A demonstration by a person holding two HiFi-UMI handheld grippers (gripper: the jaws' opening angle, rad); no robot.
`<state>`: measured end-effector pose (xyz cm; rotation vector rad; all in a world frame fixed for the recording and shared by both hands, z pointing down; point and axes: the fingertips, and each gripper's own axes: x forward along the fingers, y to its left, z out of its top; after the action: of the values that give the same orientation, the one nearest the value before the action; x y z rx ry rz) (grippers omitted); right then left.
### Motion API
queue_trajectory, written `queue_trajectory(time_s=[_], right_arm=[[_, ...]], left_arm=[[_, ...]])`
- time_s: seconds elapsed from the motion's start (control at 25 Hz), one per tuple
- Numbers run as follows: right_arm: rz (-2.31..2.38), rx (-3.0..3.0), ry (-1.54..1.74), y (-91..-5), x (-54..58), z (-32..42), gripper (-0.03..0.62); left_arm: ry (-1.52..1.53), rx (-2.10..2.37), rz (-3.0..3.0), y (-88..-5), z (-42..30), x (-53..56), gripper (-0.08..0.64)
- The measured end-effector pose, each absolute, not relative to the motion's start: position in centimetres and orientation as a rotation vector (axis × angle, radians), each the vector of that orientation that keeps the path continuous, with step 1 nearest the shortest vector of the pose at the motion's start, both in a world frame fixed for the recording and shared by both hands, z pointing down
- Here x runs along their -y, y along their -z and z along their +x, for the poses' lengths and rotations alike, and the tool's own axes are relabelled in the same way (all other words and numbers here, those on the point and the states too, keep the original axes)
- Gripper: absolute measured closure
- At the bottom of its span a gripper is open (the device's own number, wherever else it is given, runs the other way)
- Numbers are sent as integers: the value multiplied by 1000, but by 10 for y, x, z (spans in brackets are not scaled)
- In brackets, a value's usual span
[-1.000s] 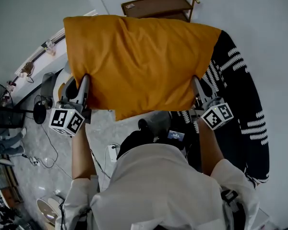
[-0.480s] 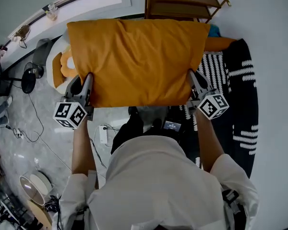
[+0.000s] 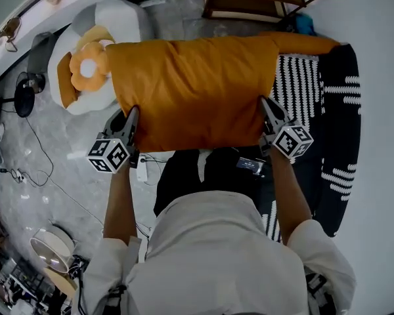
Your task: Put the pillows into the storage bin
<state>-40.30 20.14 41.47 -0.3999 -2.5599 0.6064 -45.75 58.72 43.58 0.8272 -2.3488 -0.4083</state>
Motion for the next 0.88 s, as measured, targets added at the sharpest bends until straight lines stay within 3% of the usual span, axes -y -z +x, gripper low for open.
queue_trajectory(time_s=[0.52, 0.88], right_arm=[[-383, 2320, -657, -617, -173, -417, 554], [-397, 2270, -682, -714, -167, -437, 553]], left_arm=[[454, 2160, 616, -630, -444, -559, 476], [444, 2112, 560, -718, -458, -555, 476]])
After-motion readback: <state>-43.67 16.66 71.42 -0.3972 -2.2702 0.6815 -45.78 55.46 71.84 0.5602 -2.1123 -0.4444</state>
